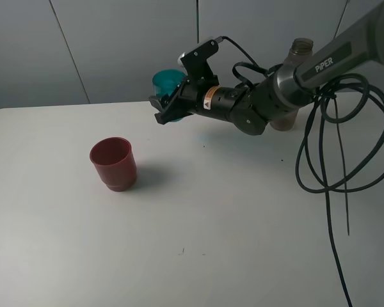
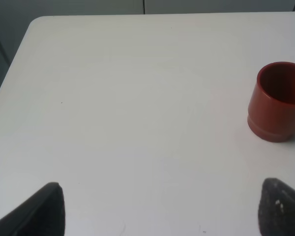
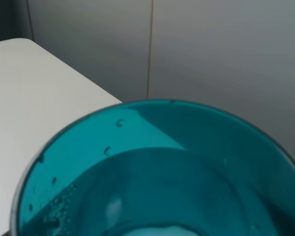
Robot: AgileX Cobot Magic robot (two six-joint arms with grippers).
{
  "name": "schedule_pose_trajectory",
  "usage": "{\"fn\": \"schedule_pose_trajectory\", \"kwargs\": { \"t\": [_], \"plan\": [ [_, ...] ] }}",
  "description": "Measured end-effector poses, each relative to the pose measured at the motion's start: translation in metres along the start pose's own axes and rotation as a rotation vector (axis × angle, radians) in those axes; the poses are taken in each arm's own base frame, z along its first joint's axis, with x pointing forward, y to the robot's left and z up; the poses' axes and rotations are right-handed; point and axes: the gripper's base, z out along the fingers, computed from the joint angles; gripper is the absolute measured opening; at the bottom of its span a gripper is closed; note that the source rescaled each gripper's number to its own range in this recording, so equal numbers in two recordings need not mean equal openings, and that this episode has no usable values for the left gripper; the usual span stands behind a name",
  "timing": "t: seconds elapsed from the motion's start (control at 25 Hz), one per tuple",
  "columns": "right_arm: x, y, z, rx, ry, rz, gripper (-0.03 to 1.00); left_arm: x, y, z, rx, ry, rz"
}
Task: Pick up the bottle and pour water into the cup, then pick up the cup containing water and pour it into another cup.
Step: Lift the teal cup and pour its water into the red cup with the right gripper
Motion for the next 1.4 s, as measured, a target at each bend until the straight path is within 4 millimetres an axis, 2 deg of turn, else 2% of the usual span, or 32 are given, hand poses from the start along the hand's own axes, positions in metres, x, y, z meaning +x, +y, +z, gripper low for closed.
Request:
{"fn": "schedule_pose_trajectory", "kwargs": {
  "t": [0.36,0.56,0.96,1.4],
  "plan": [
    [-0.027,0.008,0.023,-0.016,0.003,-0.054,0.05,0.0,0.0,0.0,0.0,0.0,0.004],
    [-0.021,0.021,0.04,-0.071,0.006,-0.091,0.05,0.0,0.0,0.0,0.0,0.0,0.004],
    [-0.022,0.03,0.041,-0.148,-0.03,-0.216,0.05,0.0,0.0,0.0,0.0,0.0,0.0],
    [-0.026,0.05,0.043,-0.187,-0.07,-0.432,0.05,0.0,0.0,0.0,0.0,0.0,0.0]
  ]
}}
